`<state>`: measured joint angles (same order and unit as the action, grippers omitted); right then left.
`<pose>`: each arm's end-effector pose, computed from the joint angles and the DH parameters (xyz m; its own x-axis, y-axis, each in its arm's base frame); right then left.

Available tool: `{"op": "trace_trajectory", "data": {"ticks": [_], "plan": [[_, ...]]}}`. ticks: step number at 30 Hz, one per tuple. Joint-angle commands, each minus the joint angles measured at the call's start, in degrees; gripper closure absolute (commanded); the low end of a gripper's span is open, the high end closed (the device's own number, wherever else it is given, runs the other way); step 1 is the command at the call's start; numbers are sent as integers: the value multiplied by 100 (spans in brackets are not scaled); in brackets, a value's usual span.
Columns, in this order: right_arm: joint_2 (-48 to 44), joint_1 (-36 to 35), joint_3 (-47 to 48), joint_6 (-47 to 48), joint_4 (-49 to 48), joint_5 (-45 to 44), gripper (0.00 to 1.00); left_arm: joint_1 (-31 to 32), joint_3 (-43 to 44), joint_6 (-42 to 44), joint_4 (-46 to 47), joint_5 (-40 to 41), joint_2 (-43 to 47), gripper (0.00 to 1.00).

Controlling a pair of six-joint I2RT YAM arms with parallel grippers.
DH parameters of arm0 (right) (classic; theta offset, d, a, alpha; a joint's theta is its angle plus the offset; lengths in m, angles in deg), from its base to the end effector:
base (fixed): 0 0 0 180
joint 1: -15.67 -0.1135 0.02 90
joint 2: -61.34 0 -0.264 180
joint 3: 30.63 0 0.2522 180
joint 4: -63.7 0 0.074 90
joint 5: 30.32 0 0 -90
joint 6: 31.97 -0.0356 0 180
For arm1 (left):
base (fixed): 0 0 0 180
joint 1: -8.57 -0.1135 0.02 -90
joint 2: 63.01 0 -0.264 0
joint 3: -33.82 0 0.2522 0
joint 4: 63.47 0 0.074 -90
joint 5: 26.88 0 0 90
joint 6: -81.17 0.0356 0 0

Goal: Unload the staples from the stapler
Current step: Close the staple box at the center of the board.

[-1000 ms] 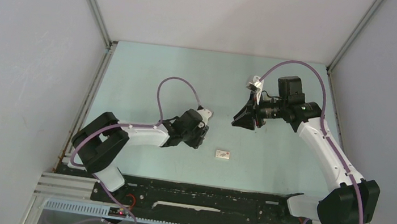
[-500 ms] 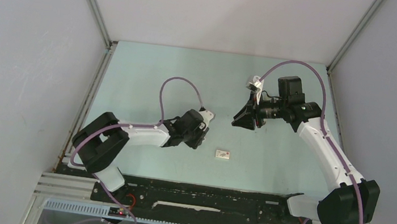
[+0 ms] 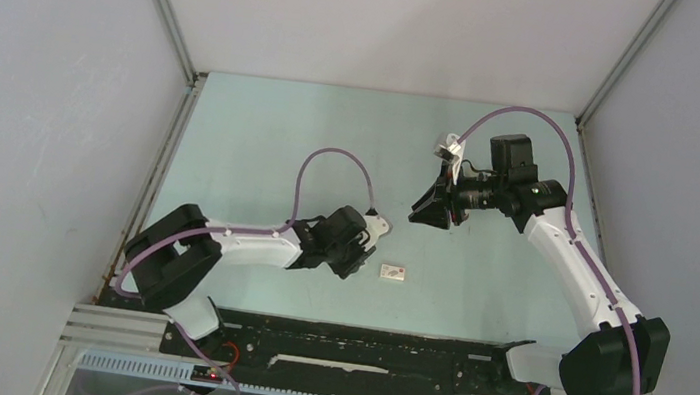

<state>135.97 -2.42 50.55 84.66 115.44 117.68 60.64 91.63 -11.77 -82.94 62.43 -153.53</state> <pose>0.2435 0.1113 0.3309 -0.2744 -0.3395 -0.8997 -0.9572 0.1857 0.2219 0.1852 -0.2383 0.1546 -0.5256 0.5910 -0.6119 0.7673 0.6400 -0.0410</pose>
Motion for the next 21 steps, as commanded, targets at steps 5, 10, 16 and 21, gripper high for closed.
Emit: {"op": "trace_trajectory", "data": {"ticks": [5,10,16,21], "plan": [[-79,15,10,54,17,109,58,32,15,198,-286,51,307,59],[-84,22,17,46,13,117,58,35,20,41,-242,247,400,50],[-98,22,17,52,16,122,58,36,-187,-226,-41,515,1035,41],[-107,20,14,54,21,109,57,34,-625,-513,305,781,2008,34]]}}
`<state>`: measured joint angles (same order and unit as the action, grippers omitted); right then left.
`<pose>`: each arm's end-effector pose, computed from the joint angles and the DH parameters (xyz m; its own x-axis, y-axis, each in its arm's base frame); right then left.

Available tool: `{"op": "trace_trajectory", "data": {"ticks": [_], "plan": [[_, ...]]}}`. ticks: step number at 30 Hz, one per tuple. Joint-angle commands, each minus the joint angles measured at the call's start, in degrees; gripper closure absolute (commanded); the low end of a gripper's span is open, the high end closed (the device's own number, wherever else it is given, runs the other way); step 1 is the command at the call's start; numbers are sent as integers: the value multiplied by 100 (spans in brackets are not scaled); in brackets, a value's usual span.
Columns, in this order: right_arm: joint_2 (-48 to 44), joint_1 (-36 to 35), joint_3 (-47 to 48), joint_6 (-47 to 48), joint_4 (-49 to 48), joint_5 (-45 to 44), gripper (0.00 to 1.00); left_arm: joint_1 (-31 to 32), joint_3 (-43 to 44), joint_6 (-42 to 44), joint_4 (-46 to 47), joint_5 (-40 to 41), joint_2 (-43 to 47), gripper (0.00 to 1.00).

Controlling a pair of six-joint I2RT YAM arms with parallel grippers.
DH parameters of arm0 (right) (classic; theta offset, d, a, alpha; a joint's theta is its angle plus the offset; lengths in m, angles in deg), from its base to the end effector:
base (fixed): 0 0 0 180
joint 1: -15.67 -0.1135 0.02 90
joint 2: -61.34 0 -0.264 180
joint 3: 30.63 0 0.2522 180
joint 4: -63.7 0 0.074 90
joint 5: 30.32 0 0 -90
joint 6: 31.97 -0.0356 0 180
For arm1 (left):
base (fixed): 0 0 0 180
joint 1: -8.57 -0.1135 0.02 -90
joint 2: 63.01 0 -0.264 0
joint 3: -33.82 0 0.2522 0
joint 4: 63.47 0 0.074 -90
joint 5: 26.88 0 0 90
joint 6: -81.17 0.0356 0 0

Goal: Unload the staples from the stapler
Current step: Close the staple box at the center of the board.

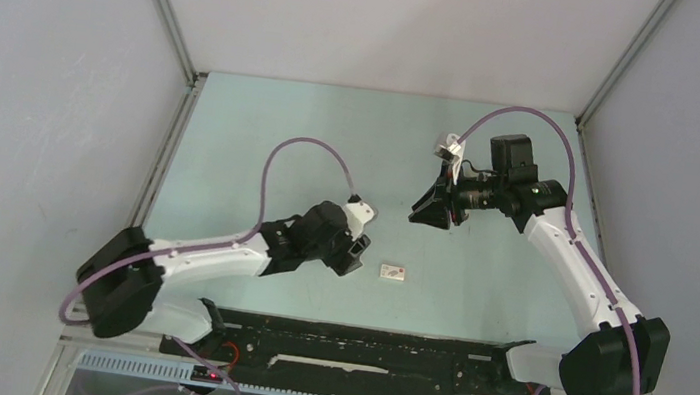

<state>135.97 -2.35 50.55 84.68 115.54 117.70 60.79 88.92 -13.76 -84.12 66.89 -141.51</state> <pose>0.2435 0.1110 0.3308 -0.2760 -0.3396 -0.8992 -0.9568 0.1865 0.2232 0.1719 -0.2179 0.1959 -0.4897 0.4918 -0.7200 0.7203 0.6935 -0.0162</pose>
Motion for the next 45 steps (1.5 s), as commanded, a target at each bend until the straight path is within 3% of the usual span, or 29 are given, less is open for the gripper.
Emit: {"op": "trace_trajectory", "data": {"ticks": [1,4,9,20,36,45], "plan": [[-113,16,6,51,10,111,58,17,-460,-376,498,421,1048,31],[-112,18,14,63,15,111,57,14,-877,-572,664,711,1869,23],[-86,-4,12,69,23,96,58,5,-1595,-954,1118,771,2932,1],[-1,-34,1,78,23,34,58,-98,-2382,-2081,1177,690,3283,0],[0,-52,12,86,27,27,58,-90,-3133,-3176,2168,-102,3285,23],[2,-44,8,92,29,18,58,-96,-3237,-3488,2532,-488,2934,55]]}}
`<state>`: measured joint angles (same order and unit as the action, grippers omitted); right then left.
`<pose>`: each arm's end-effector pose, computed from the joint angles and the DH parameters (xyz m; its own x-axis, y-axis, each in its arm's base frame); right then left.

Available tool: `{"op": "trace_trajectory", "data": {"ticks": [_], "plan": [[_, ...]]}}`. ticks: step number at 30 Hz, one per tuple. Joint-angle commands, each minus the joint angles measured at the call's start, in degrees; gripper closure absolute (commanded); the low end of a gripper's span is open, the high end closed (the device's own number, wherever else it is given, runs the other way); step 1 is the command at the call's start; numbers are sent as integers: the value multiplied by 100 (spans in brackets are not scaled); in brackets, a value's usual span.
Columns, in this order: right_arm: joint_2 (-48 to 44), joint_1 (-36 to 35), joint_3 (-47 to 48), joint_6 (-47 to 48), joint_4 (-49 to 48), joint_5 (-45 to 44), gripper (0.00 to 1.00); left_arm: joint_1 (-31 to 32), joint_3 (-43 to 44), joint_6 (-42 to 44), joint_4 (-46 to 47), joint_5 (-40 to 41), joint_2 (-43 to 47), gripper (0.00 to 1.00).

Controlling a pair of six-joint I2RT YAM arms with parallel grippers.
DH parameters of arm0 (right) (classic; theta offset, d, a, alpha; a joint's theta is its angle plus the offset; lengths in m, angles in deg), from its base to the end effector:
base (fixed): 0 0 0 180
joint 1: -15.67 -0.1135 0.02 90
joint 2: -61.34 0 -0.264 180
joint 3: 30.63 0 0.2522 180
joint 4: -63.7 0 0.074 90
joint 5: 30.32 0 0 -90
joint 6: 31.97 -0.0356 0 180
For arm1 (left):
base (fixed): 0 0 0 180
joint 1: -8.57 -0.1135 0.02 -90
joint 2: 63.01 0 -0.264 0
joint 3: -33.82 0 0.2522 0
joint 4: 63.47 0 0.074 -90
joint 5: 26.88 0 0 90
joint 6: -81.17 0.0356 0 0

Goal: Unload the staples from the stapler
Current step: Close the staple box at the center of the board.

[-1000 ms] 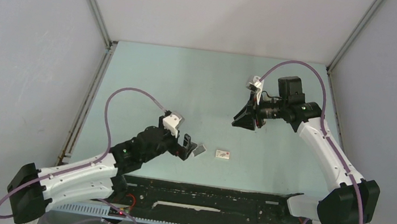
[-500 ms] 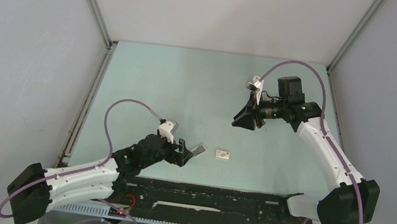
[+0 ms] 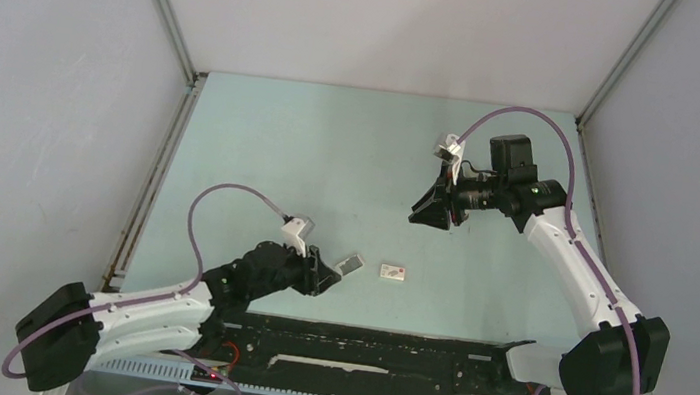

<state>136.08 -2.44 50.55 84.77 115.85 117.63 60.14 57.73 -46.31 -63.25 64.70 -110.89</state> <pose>0.2434 0.1114 0.3300 -0.2803 -0.3429 -0.8966 -0.9558 0.1860 0.2276 0.1087 -0.1355 0.1627 -0.6656 -0.1397 -0.7331 0.4566 0.7007 -0.5481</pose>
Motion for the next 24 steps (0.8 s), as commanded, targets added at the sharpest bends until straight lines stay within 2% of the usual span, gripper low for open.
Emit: {"op": "trace_trajectory", "data": {"ticks": [1,10,18,24], "plan": [[-9,-39,11,80,-3,25,58,-33,-142,-267,504,-280,-172,58],[-19,-35,5,81,1,37,58,-23,-25,-471,1140,-423,-1073,72],[-21,-29,8,90,6,48,58,214,321,-542,1533,-446,-2161,74],[-22,-26,5,94,10,44,58,431,633,-568,1548,0,-2775,75]]}}
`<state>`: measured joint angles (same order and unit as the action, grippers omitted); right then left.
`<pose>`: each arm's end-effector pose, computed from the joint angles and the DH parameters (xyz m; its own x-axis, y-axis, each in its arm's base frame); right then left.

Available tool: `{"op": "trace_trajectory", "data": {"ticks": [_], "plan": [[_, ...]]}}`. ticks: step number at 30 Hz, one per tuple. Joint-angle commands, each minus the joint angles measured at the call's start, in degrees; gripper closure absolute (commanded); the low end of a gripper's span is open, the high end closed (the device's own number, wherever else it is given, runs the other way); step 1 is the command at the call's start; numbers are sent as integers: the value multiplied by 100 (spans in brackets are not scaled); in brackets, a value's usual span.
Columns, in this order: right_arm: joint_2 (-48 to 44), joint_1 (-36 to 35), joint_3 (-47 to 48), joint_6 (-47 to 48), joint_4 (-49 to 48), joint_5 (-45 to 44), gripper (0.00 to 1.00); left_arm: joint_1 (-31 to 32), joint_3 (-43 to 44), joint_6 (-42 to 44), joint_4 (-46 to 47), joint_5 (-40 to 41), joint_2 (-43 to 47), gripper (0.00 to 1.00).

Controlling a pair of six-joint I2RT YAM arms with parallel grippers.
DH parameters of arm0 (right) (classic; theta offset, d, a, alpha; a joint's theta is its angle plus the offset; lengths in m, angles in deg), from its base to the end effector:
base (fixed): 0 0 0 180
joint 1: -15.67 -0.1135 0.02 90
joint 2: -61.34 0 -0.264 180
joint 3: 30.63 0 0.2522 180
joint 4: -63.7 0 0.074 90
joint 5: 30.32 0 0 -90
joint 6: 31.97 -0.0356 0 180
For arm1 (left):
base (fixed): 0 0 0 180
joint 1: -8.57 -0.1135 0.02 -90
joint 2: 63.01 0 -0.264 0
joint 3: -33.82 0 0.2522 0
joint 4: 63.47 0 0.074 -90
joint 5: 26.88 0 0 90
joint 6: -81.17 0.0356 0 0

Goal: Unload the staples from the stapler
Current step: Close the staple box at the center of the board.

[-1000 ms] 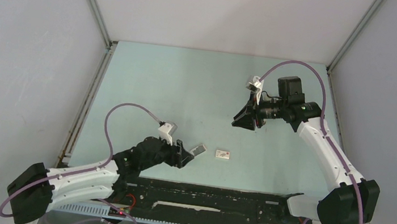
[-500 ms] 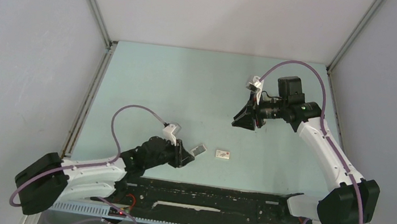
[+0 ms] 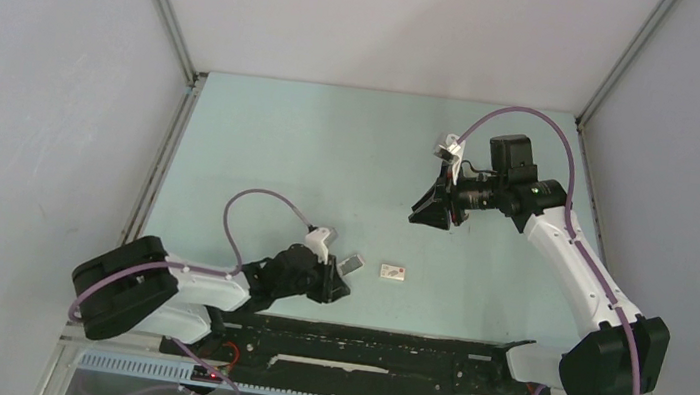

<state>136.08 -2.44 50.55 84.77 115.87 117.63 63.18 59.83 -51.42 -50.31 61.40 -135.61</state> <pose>0.2434 0.1114 0.3300 -0.2806 -0.3430 -0.8965 -0.9557 0.1860 0.2279 0.1183 -0.1684 0.1218 -0.7962 -0.0473 -0.6032 0.3947 0.7151 -0.5770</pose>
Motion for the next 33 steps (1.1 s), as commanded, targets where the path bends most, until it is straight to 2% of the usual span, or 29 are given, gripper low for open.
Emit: {"op": "trace_trajectory", "data": {"ticks": [1,6,13,18,22,25,30,32,33], "plan": [[-21,-30,3,95,8,41,58,143,482,-71,254,424,-413,75],[-53,-20,10,96,3,55,58,157,577,-231,245,937,-772,76],[-56,-24,9,107,15,71,58,160,691,-211,-329,1667,-681,79],[-65,-24,11,111,11,68,58,151,805,-18,-560,1821,-633,79],[-65,-16,12,106,16,73,57,146,859,306,-506,1416,-547,77],[-61,-26,11,148,48,26,58,152,732,620,-490,989,-190,76],[-64,-48,1,165,52,14,57,144,478,1048,-1050,870,1049,64],[-55,-69,16,164,50,-6,58,134,566,1123,-1524,981,1355,68],[-55,-78,4,165,49,-10,57,129,606,1126,-1725,988,1441,76]]}}
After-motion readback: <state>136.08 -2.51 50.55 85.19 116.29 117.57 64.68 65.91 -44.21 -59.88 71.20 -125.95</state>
